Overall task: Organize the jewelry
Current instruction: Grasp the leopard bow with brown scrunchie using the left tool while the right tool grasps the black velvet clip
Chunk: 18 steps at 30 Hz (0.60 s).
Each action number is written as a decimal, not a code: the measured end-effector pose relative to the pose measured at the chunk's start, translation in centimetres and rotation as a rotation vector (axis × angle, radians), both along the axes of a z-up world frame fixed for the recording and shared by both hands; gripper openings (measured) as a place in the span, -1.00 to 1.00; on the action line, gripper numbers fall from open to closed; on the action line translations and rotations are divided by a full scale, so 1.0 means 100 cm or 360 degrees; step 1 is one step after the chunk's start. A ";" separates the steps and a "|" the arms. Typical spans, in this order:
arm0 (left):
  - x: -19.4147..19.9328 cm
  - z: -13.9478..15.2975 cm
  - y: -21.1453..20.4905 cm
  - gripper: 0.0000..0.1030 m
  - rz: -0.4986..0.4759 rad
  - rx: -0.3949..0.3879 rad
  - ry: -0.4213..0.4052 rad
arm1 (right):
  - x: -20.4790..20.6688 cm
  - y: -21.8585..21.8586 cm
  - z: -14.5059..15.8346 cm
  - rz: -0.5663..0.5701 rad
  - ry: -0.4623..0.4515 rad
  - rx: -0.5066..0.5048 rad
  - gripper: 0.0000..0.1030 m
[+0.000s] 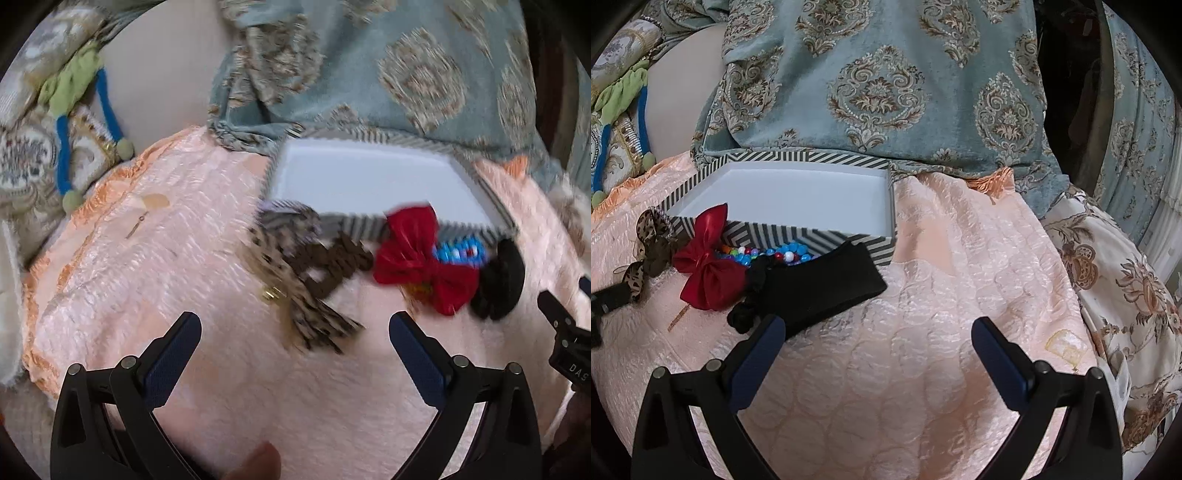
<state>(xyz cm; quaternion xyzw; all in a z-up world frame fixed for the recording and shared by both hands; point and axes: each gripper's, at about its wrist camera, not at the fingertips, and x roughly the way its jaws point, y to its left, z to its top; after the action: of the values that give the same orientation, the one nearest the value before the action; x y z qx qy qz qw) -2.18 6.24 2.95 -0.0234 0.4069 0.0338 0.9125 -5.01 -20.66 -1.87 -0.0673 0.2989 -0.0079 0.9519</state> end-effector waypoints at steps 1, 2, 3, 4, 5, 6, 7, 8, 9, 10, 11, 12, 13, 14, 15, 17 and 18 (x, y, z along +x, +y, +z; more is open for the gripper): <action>0.004 0.004 0.014 0.74 0.0013 -0.0063 0.0002 | 0.002 -0.003 0.004 0.0017 -0.0008 0.0003 0.99; 0.007 0.008 0.026 0.74 0.0030 -0.0106 0.0001 | 0.005 -0.006 0.011 0.0046 -0.0026 -0.0005 0.99; 0.009 0.010 0.035 0.74 0.0049 -0.0139 -0.0002 | 0.008 -0.009 0.019 0.0072 -0.0058 -0.0032 0.99; 0.013 0.011 0.047 0.74 0.0075 -0.0199 0.0005 | 0.010 -0.011 0.025 0.0093 -0.0072 -0.0044 0.99; 0.018 0.011 0.057 0.74 0.0068 -0.0275 0.0031 | 0.013 -0.013 0.032 0.0145 -0.0087 -0.0059 0.99; 0.021 0.010 0.061 0.74 0.0063 -0.0312 0.0047 | 0.015 -0.015 0.037 0.0176 -0.0119 -0.0069 0.99; 0.025 0.008 0.065 0.74 0.0068 -0.0336 0.0068 | 0.015 -0.017 0.040 0.0191 -0.0151 -0.0069 0.99; 0.028 0.006 0.064 0.74 0.0070 -0.0342 0.0073 | 0.015 -0.018 0.041 0.0195 -0.0169 -0.0059 0.99; 0.029 0.004 0.063 0.74 0.0059 -0.0345 0.0078 | 0.016 -0.020 0.040 0.0190 -0.0179 -0.0038 0.99; 0.031 0.001 0.059 0.74 0.0033 -0.0348 0.0089 | 0.015 -0.022 0.036 0.0176 -0.0184 0.0001 0.99; 0.034 -0.003 0.053 0.74 0.0002 -0.0335 0.0108 | 0.014 -0.025 0.031 0.0158 -0.0165 0.0056 0.99; 0.038 -0.008 0.042 0.74 -0.0059 -0.0296 0.0143 | 0.015 -0.026 0.026 0.0150 -0.0129 0.0091 0.99; 0.041 -0.012 0.036 0.74 -0.0095 -0.0270 0.0162 | 0.017 -0.026 0.022 0.0155 -0.0078 0.0125 0.99; 0.045 -0.016 0.026 0.74 -0.0131 -0.0219 0.0180 | 0.018 -0.024 0.020 0.0166 -0.0050 0.0145 0.99; 0.047 -0.017 0.022 0.74 -0.0139 -0.0181 0.0182 | 0.018 -0.023 0.019 0.0174 -0.0046 0.0146 0.99; 0.057 -0.026 0.018 0.74 -0.0115 -0.0121 0.0213 | 0.018 -0.021 0.018 0.0182 -0.0048 0.0130 0.99; 0.063 -0.033 0.019 0.74 -0.0101 -0.0128 0.0252 | 0.017 -0.021 0.017 0.0179 -0.0047 0.0129 0.99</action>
<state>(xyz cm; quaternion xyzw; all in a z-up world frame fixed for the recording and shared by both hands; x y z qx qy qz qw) 4.10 8.16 -0.37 -0.0444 0.4793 -0.0099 0.8765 -3.26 -22.75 -0.12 -0.0453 0.2807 0.0568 0.9570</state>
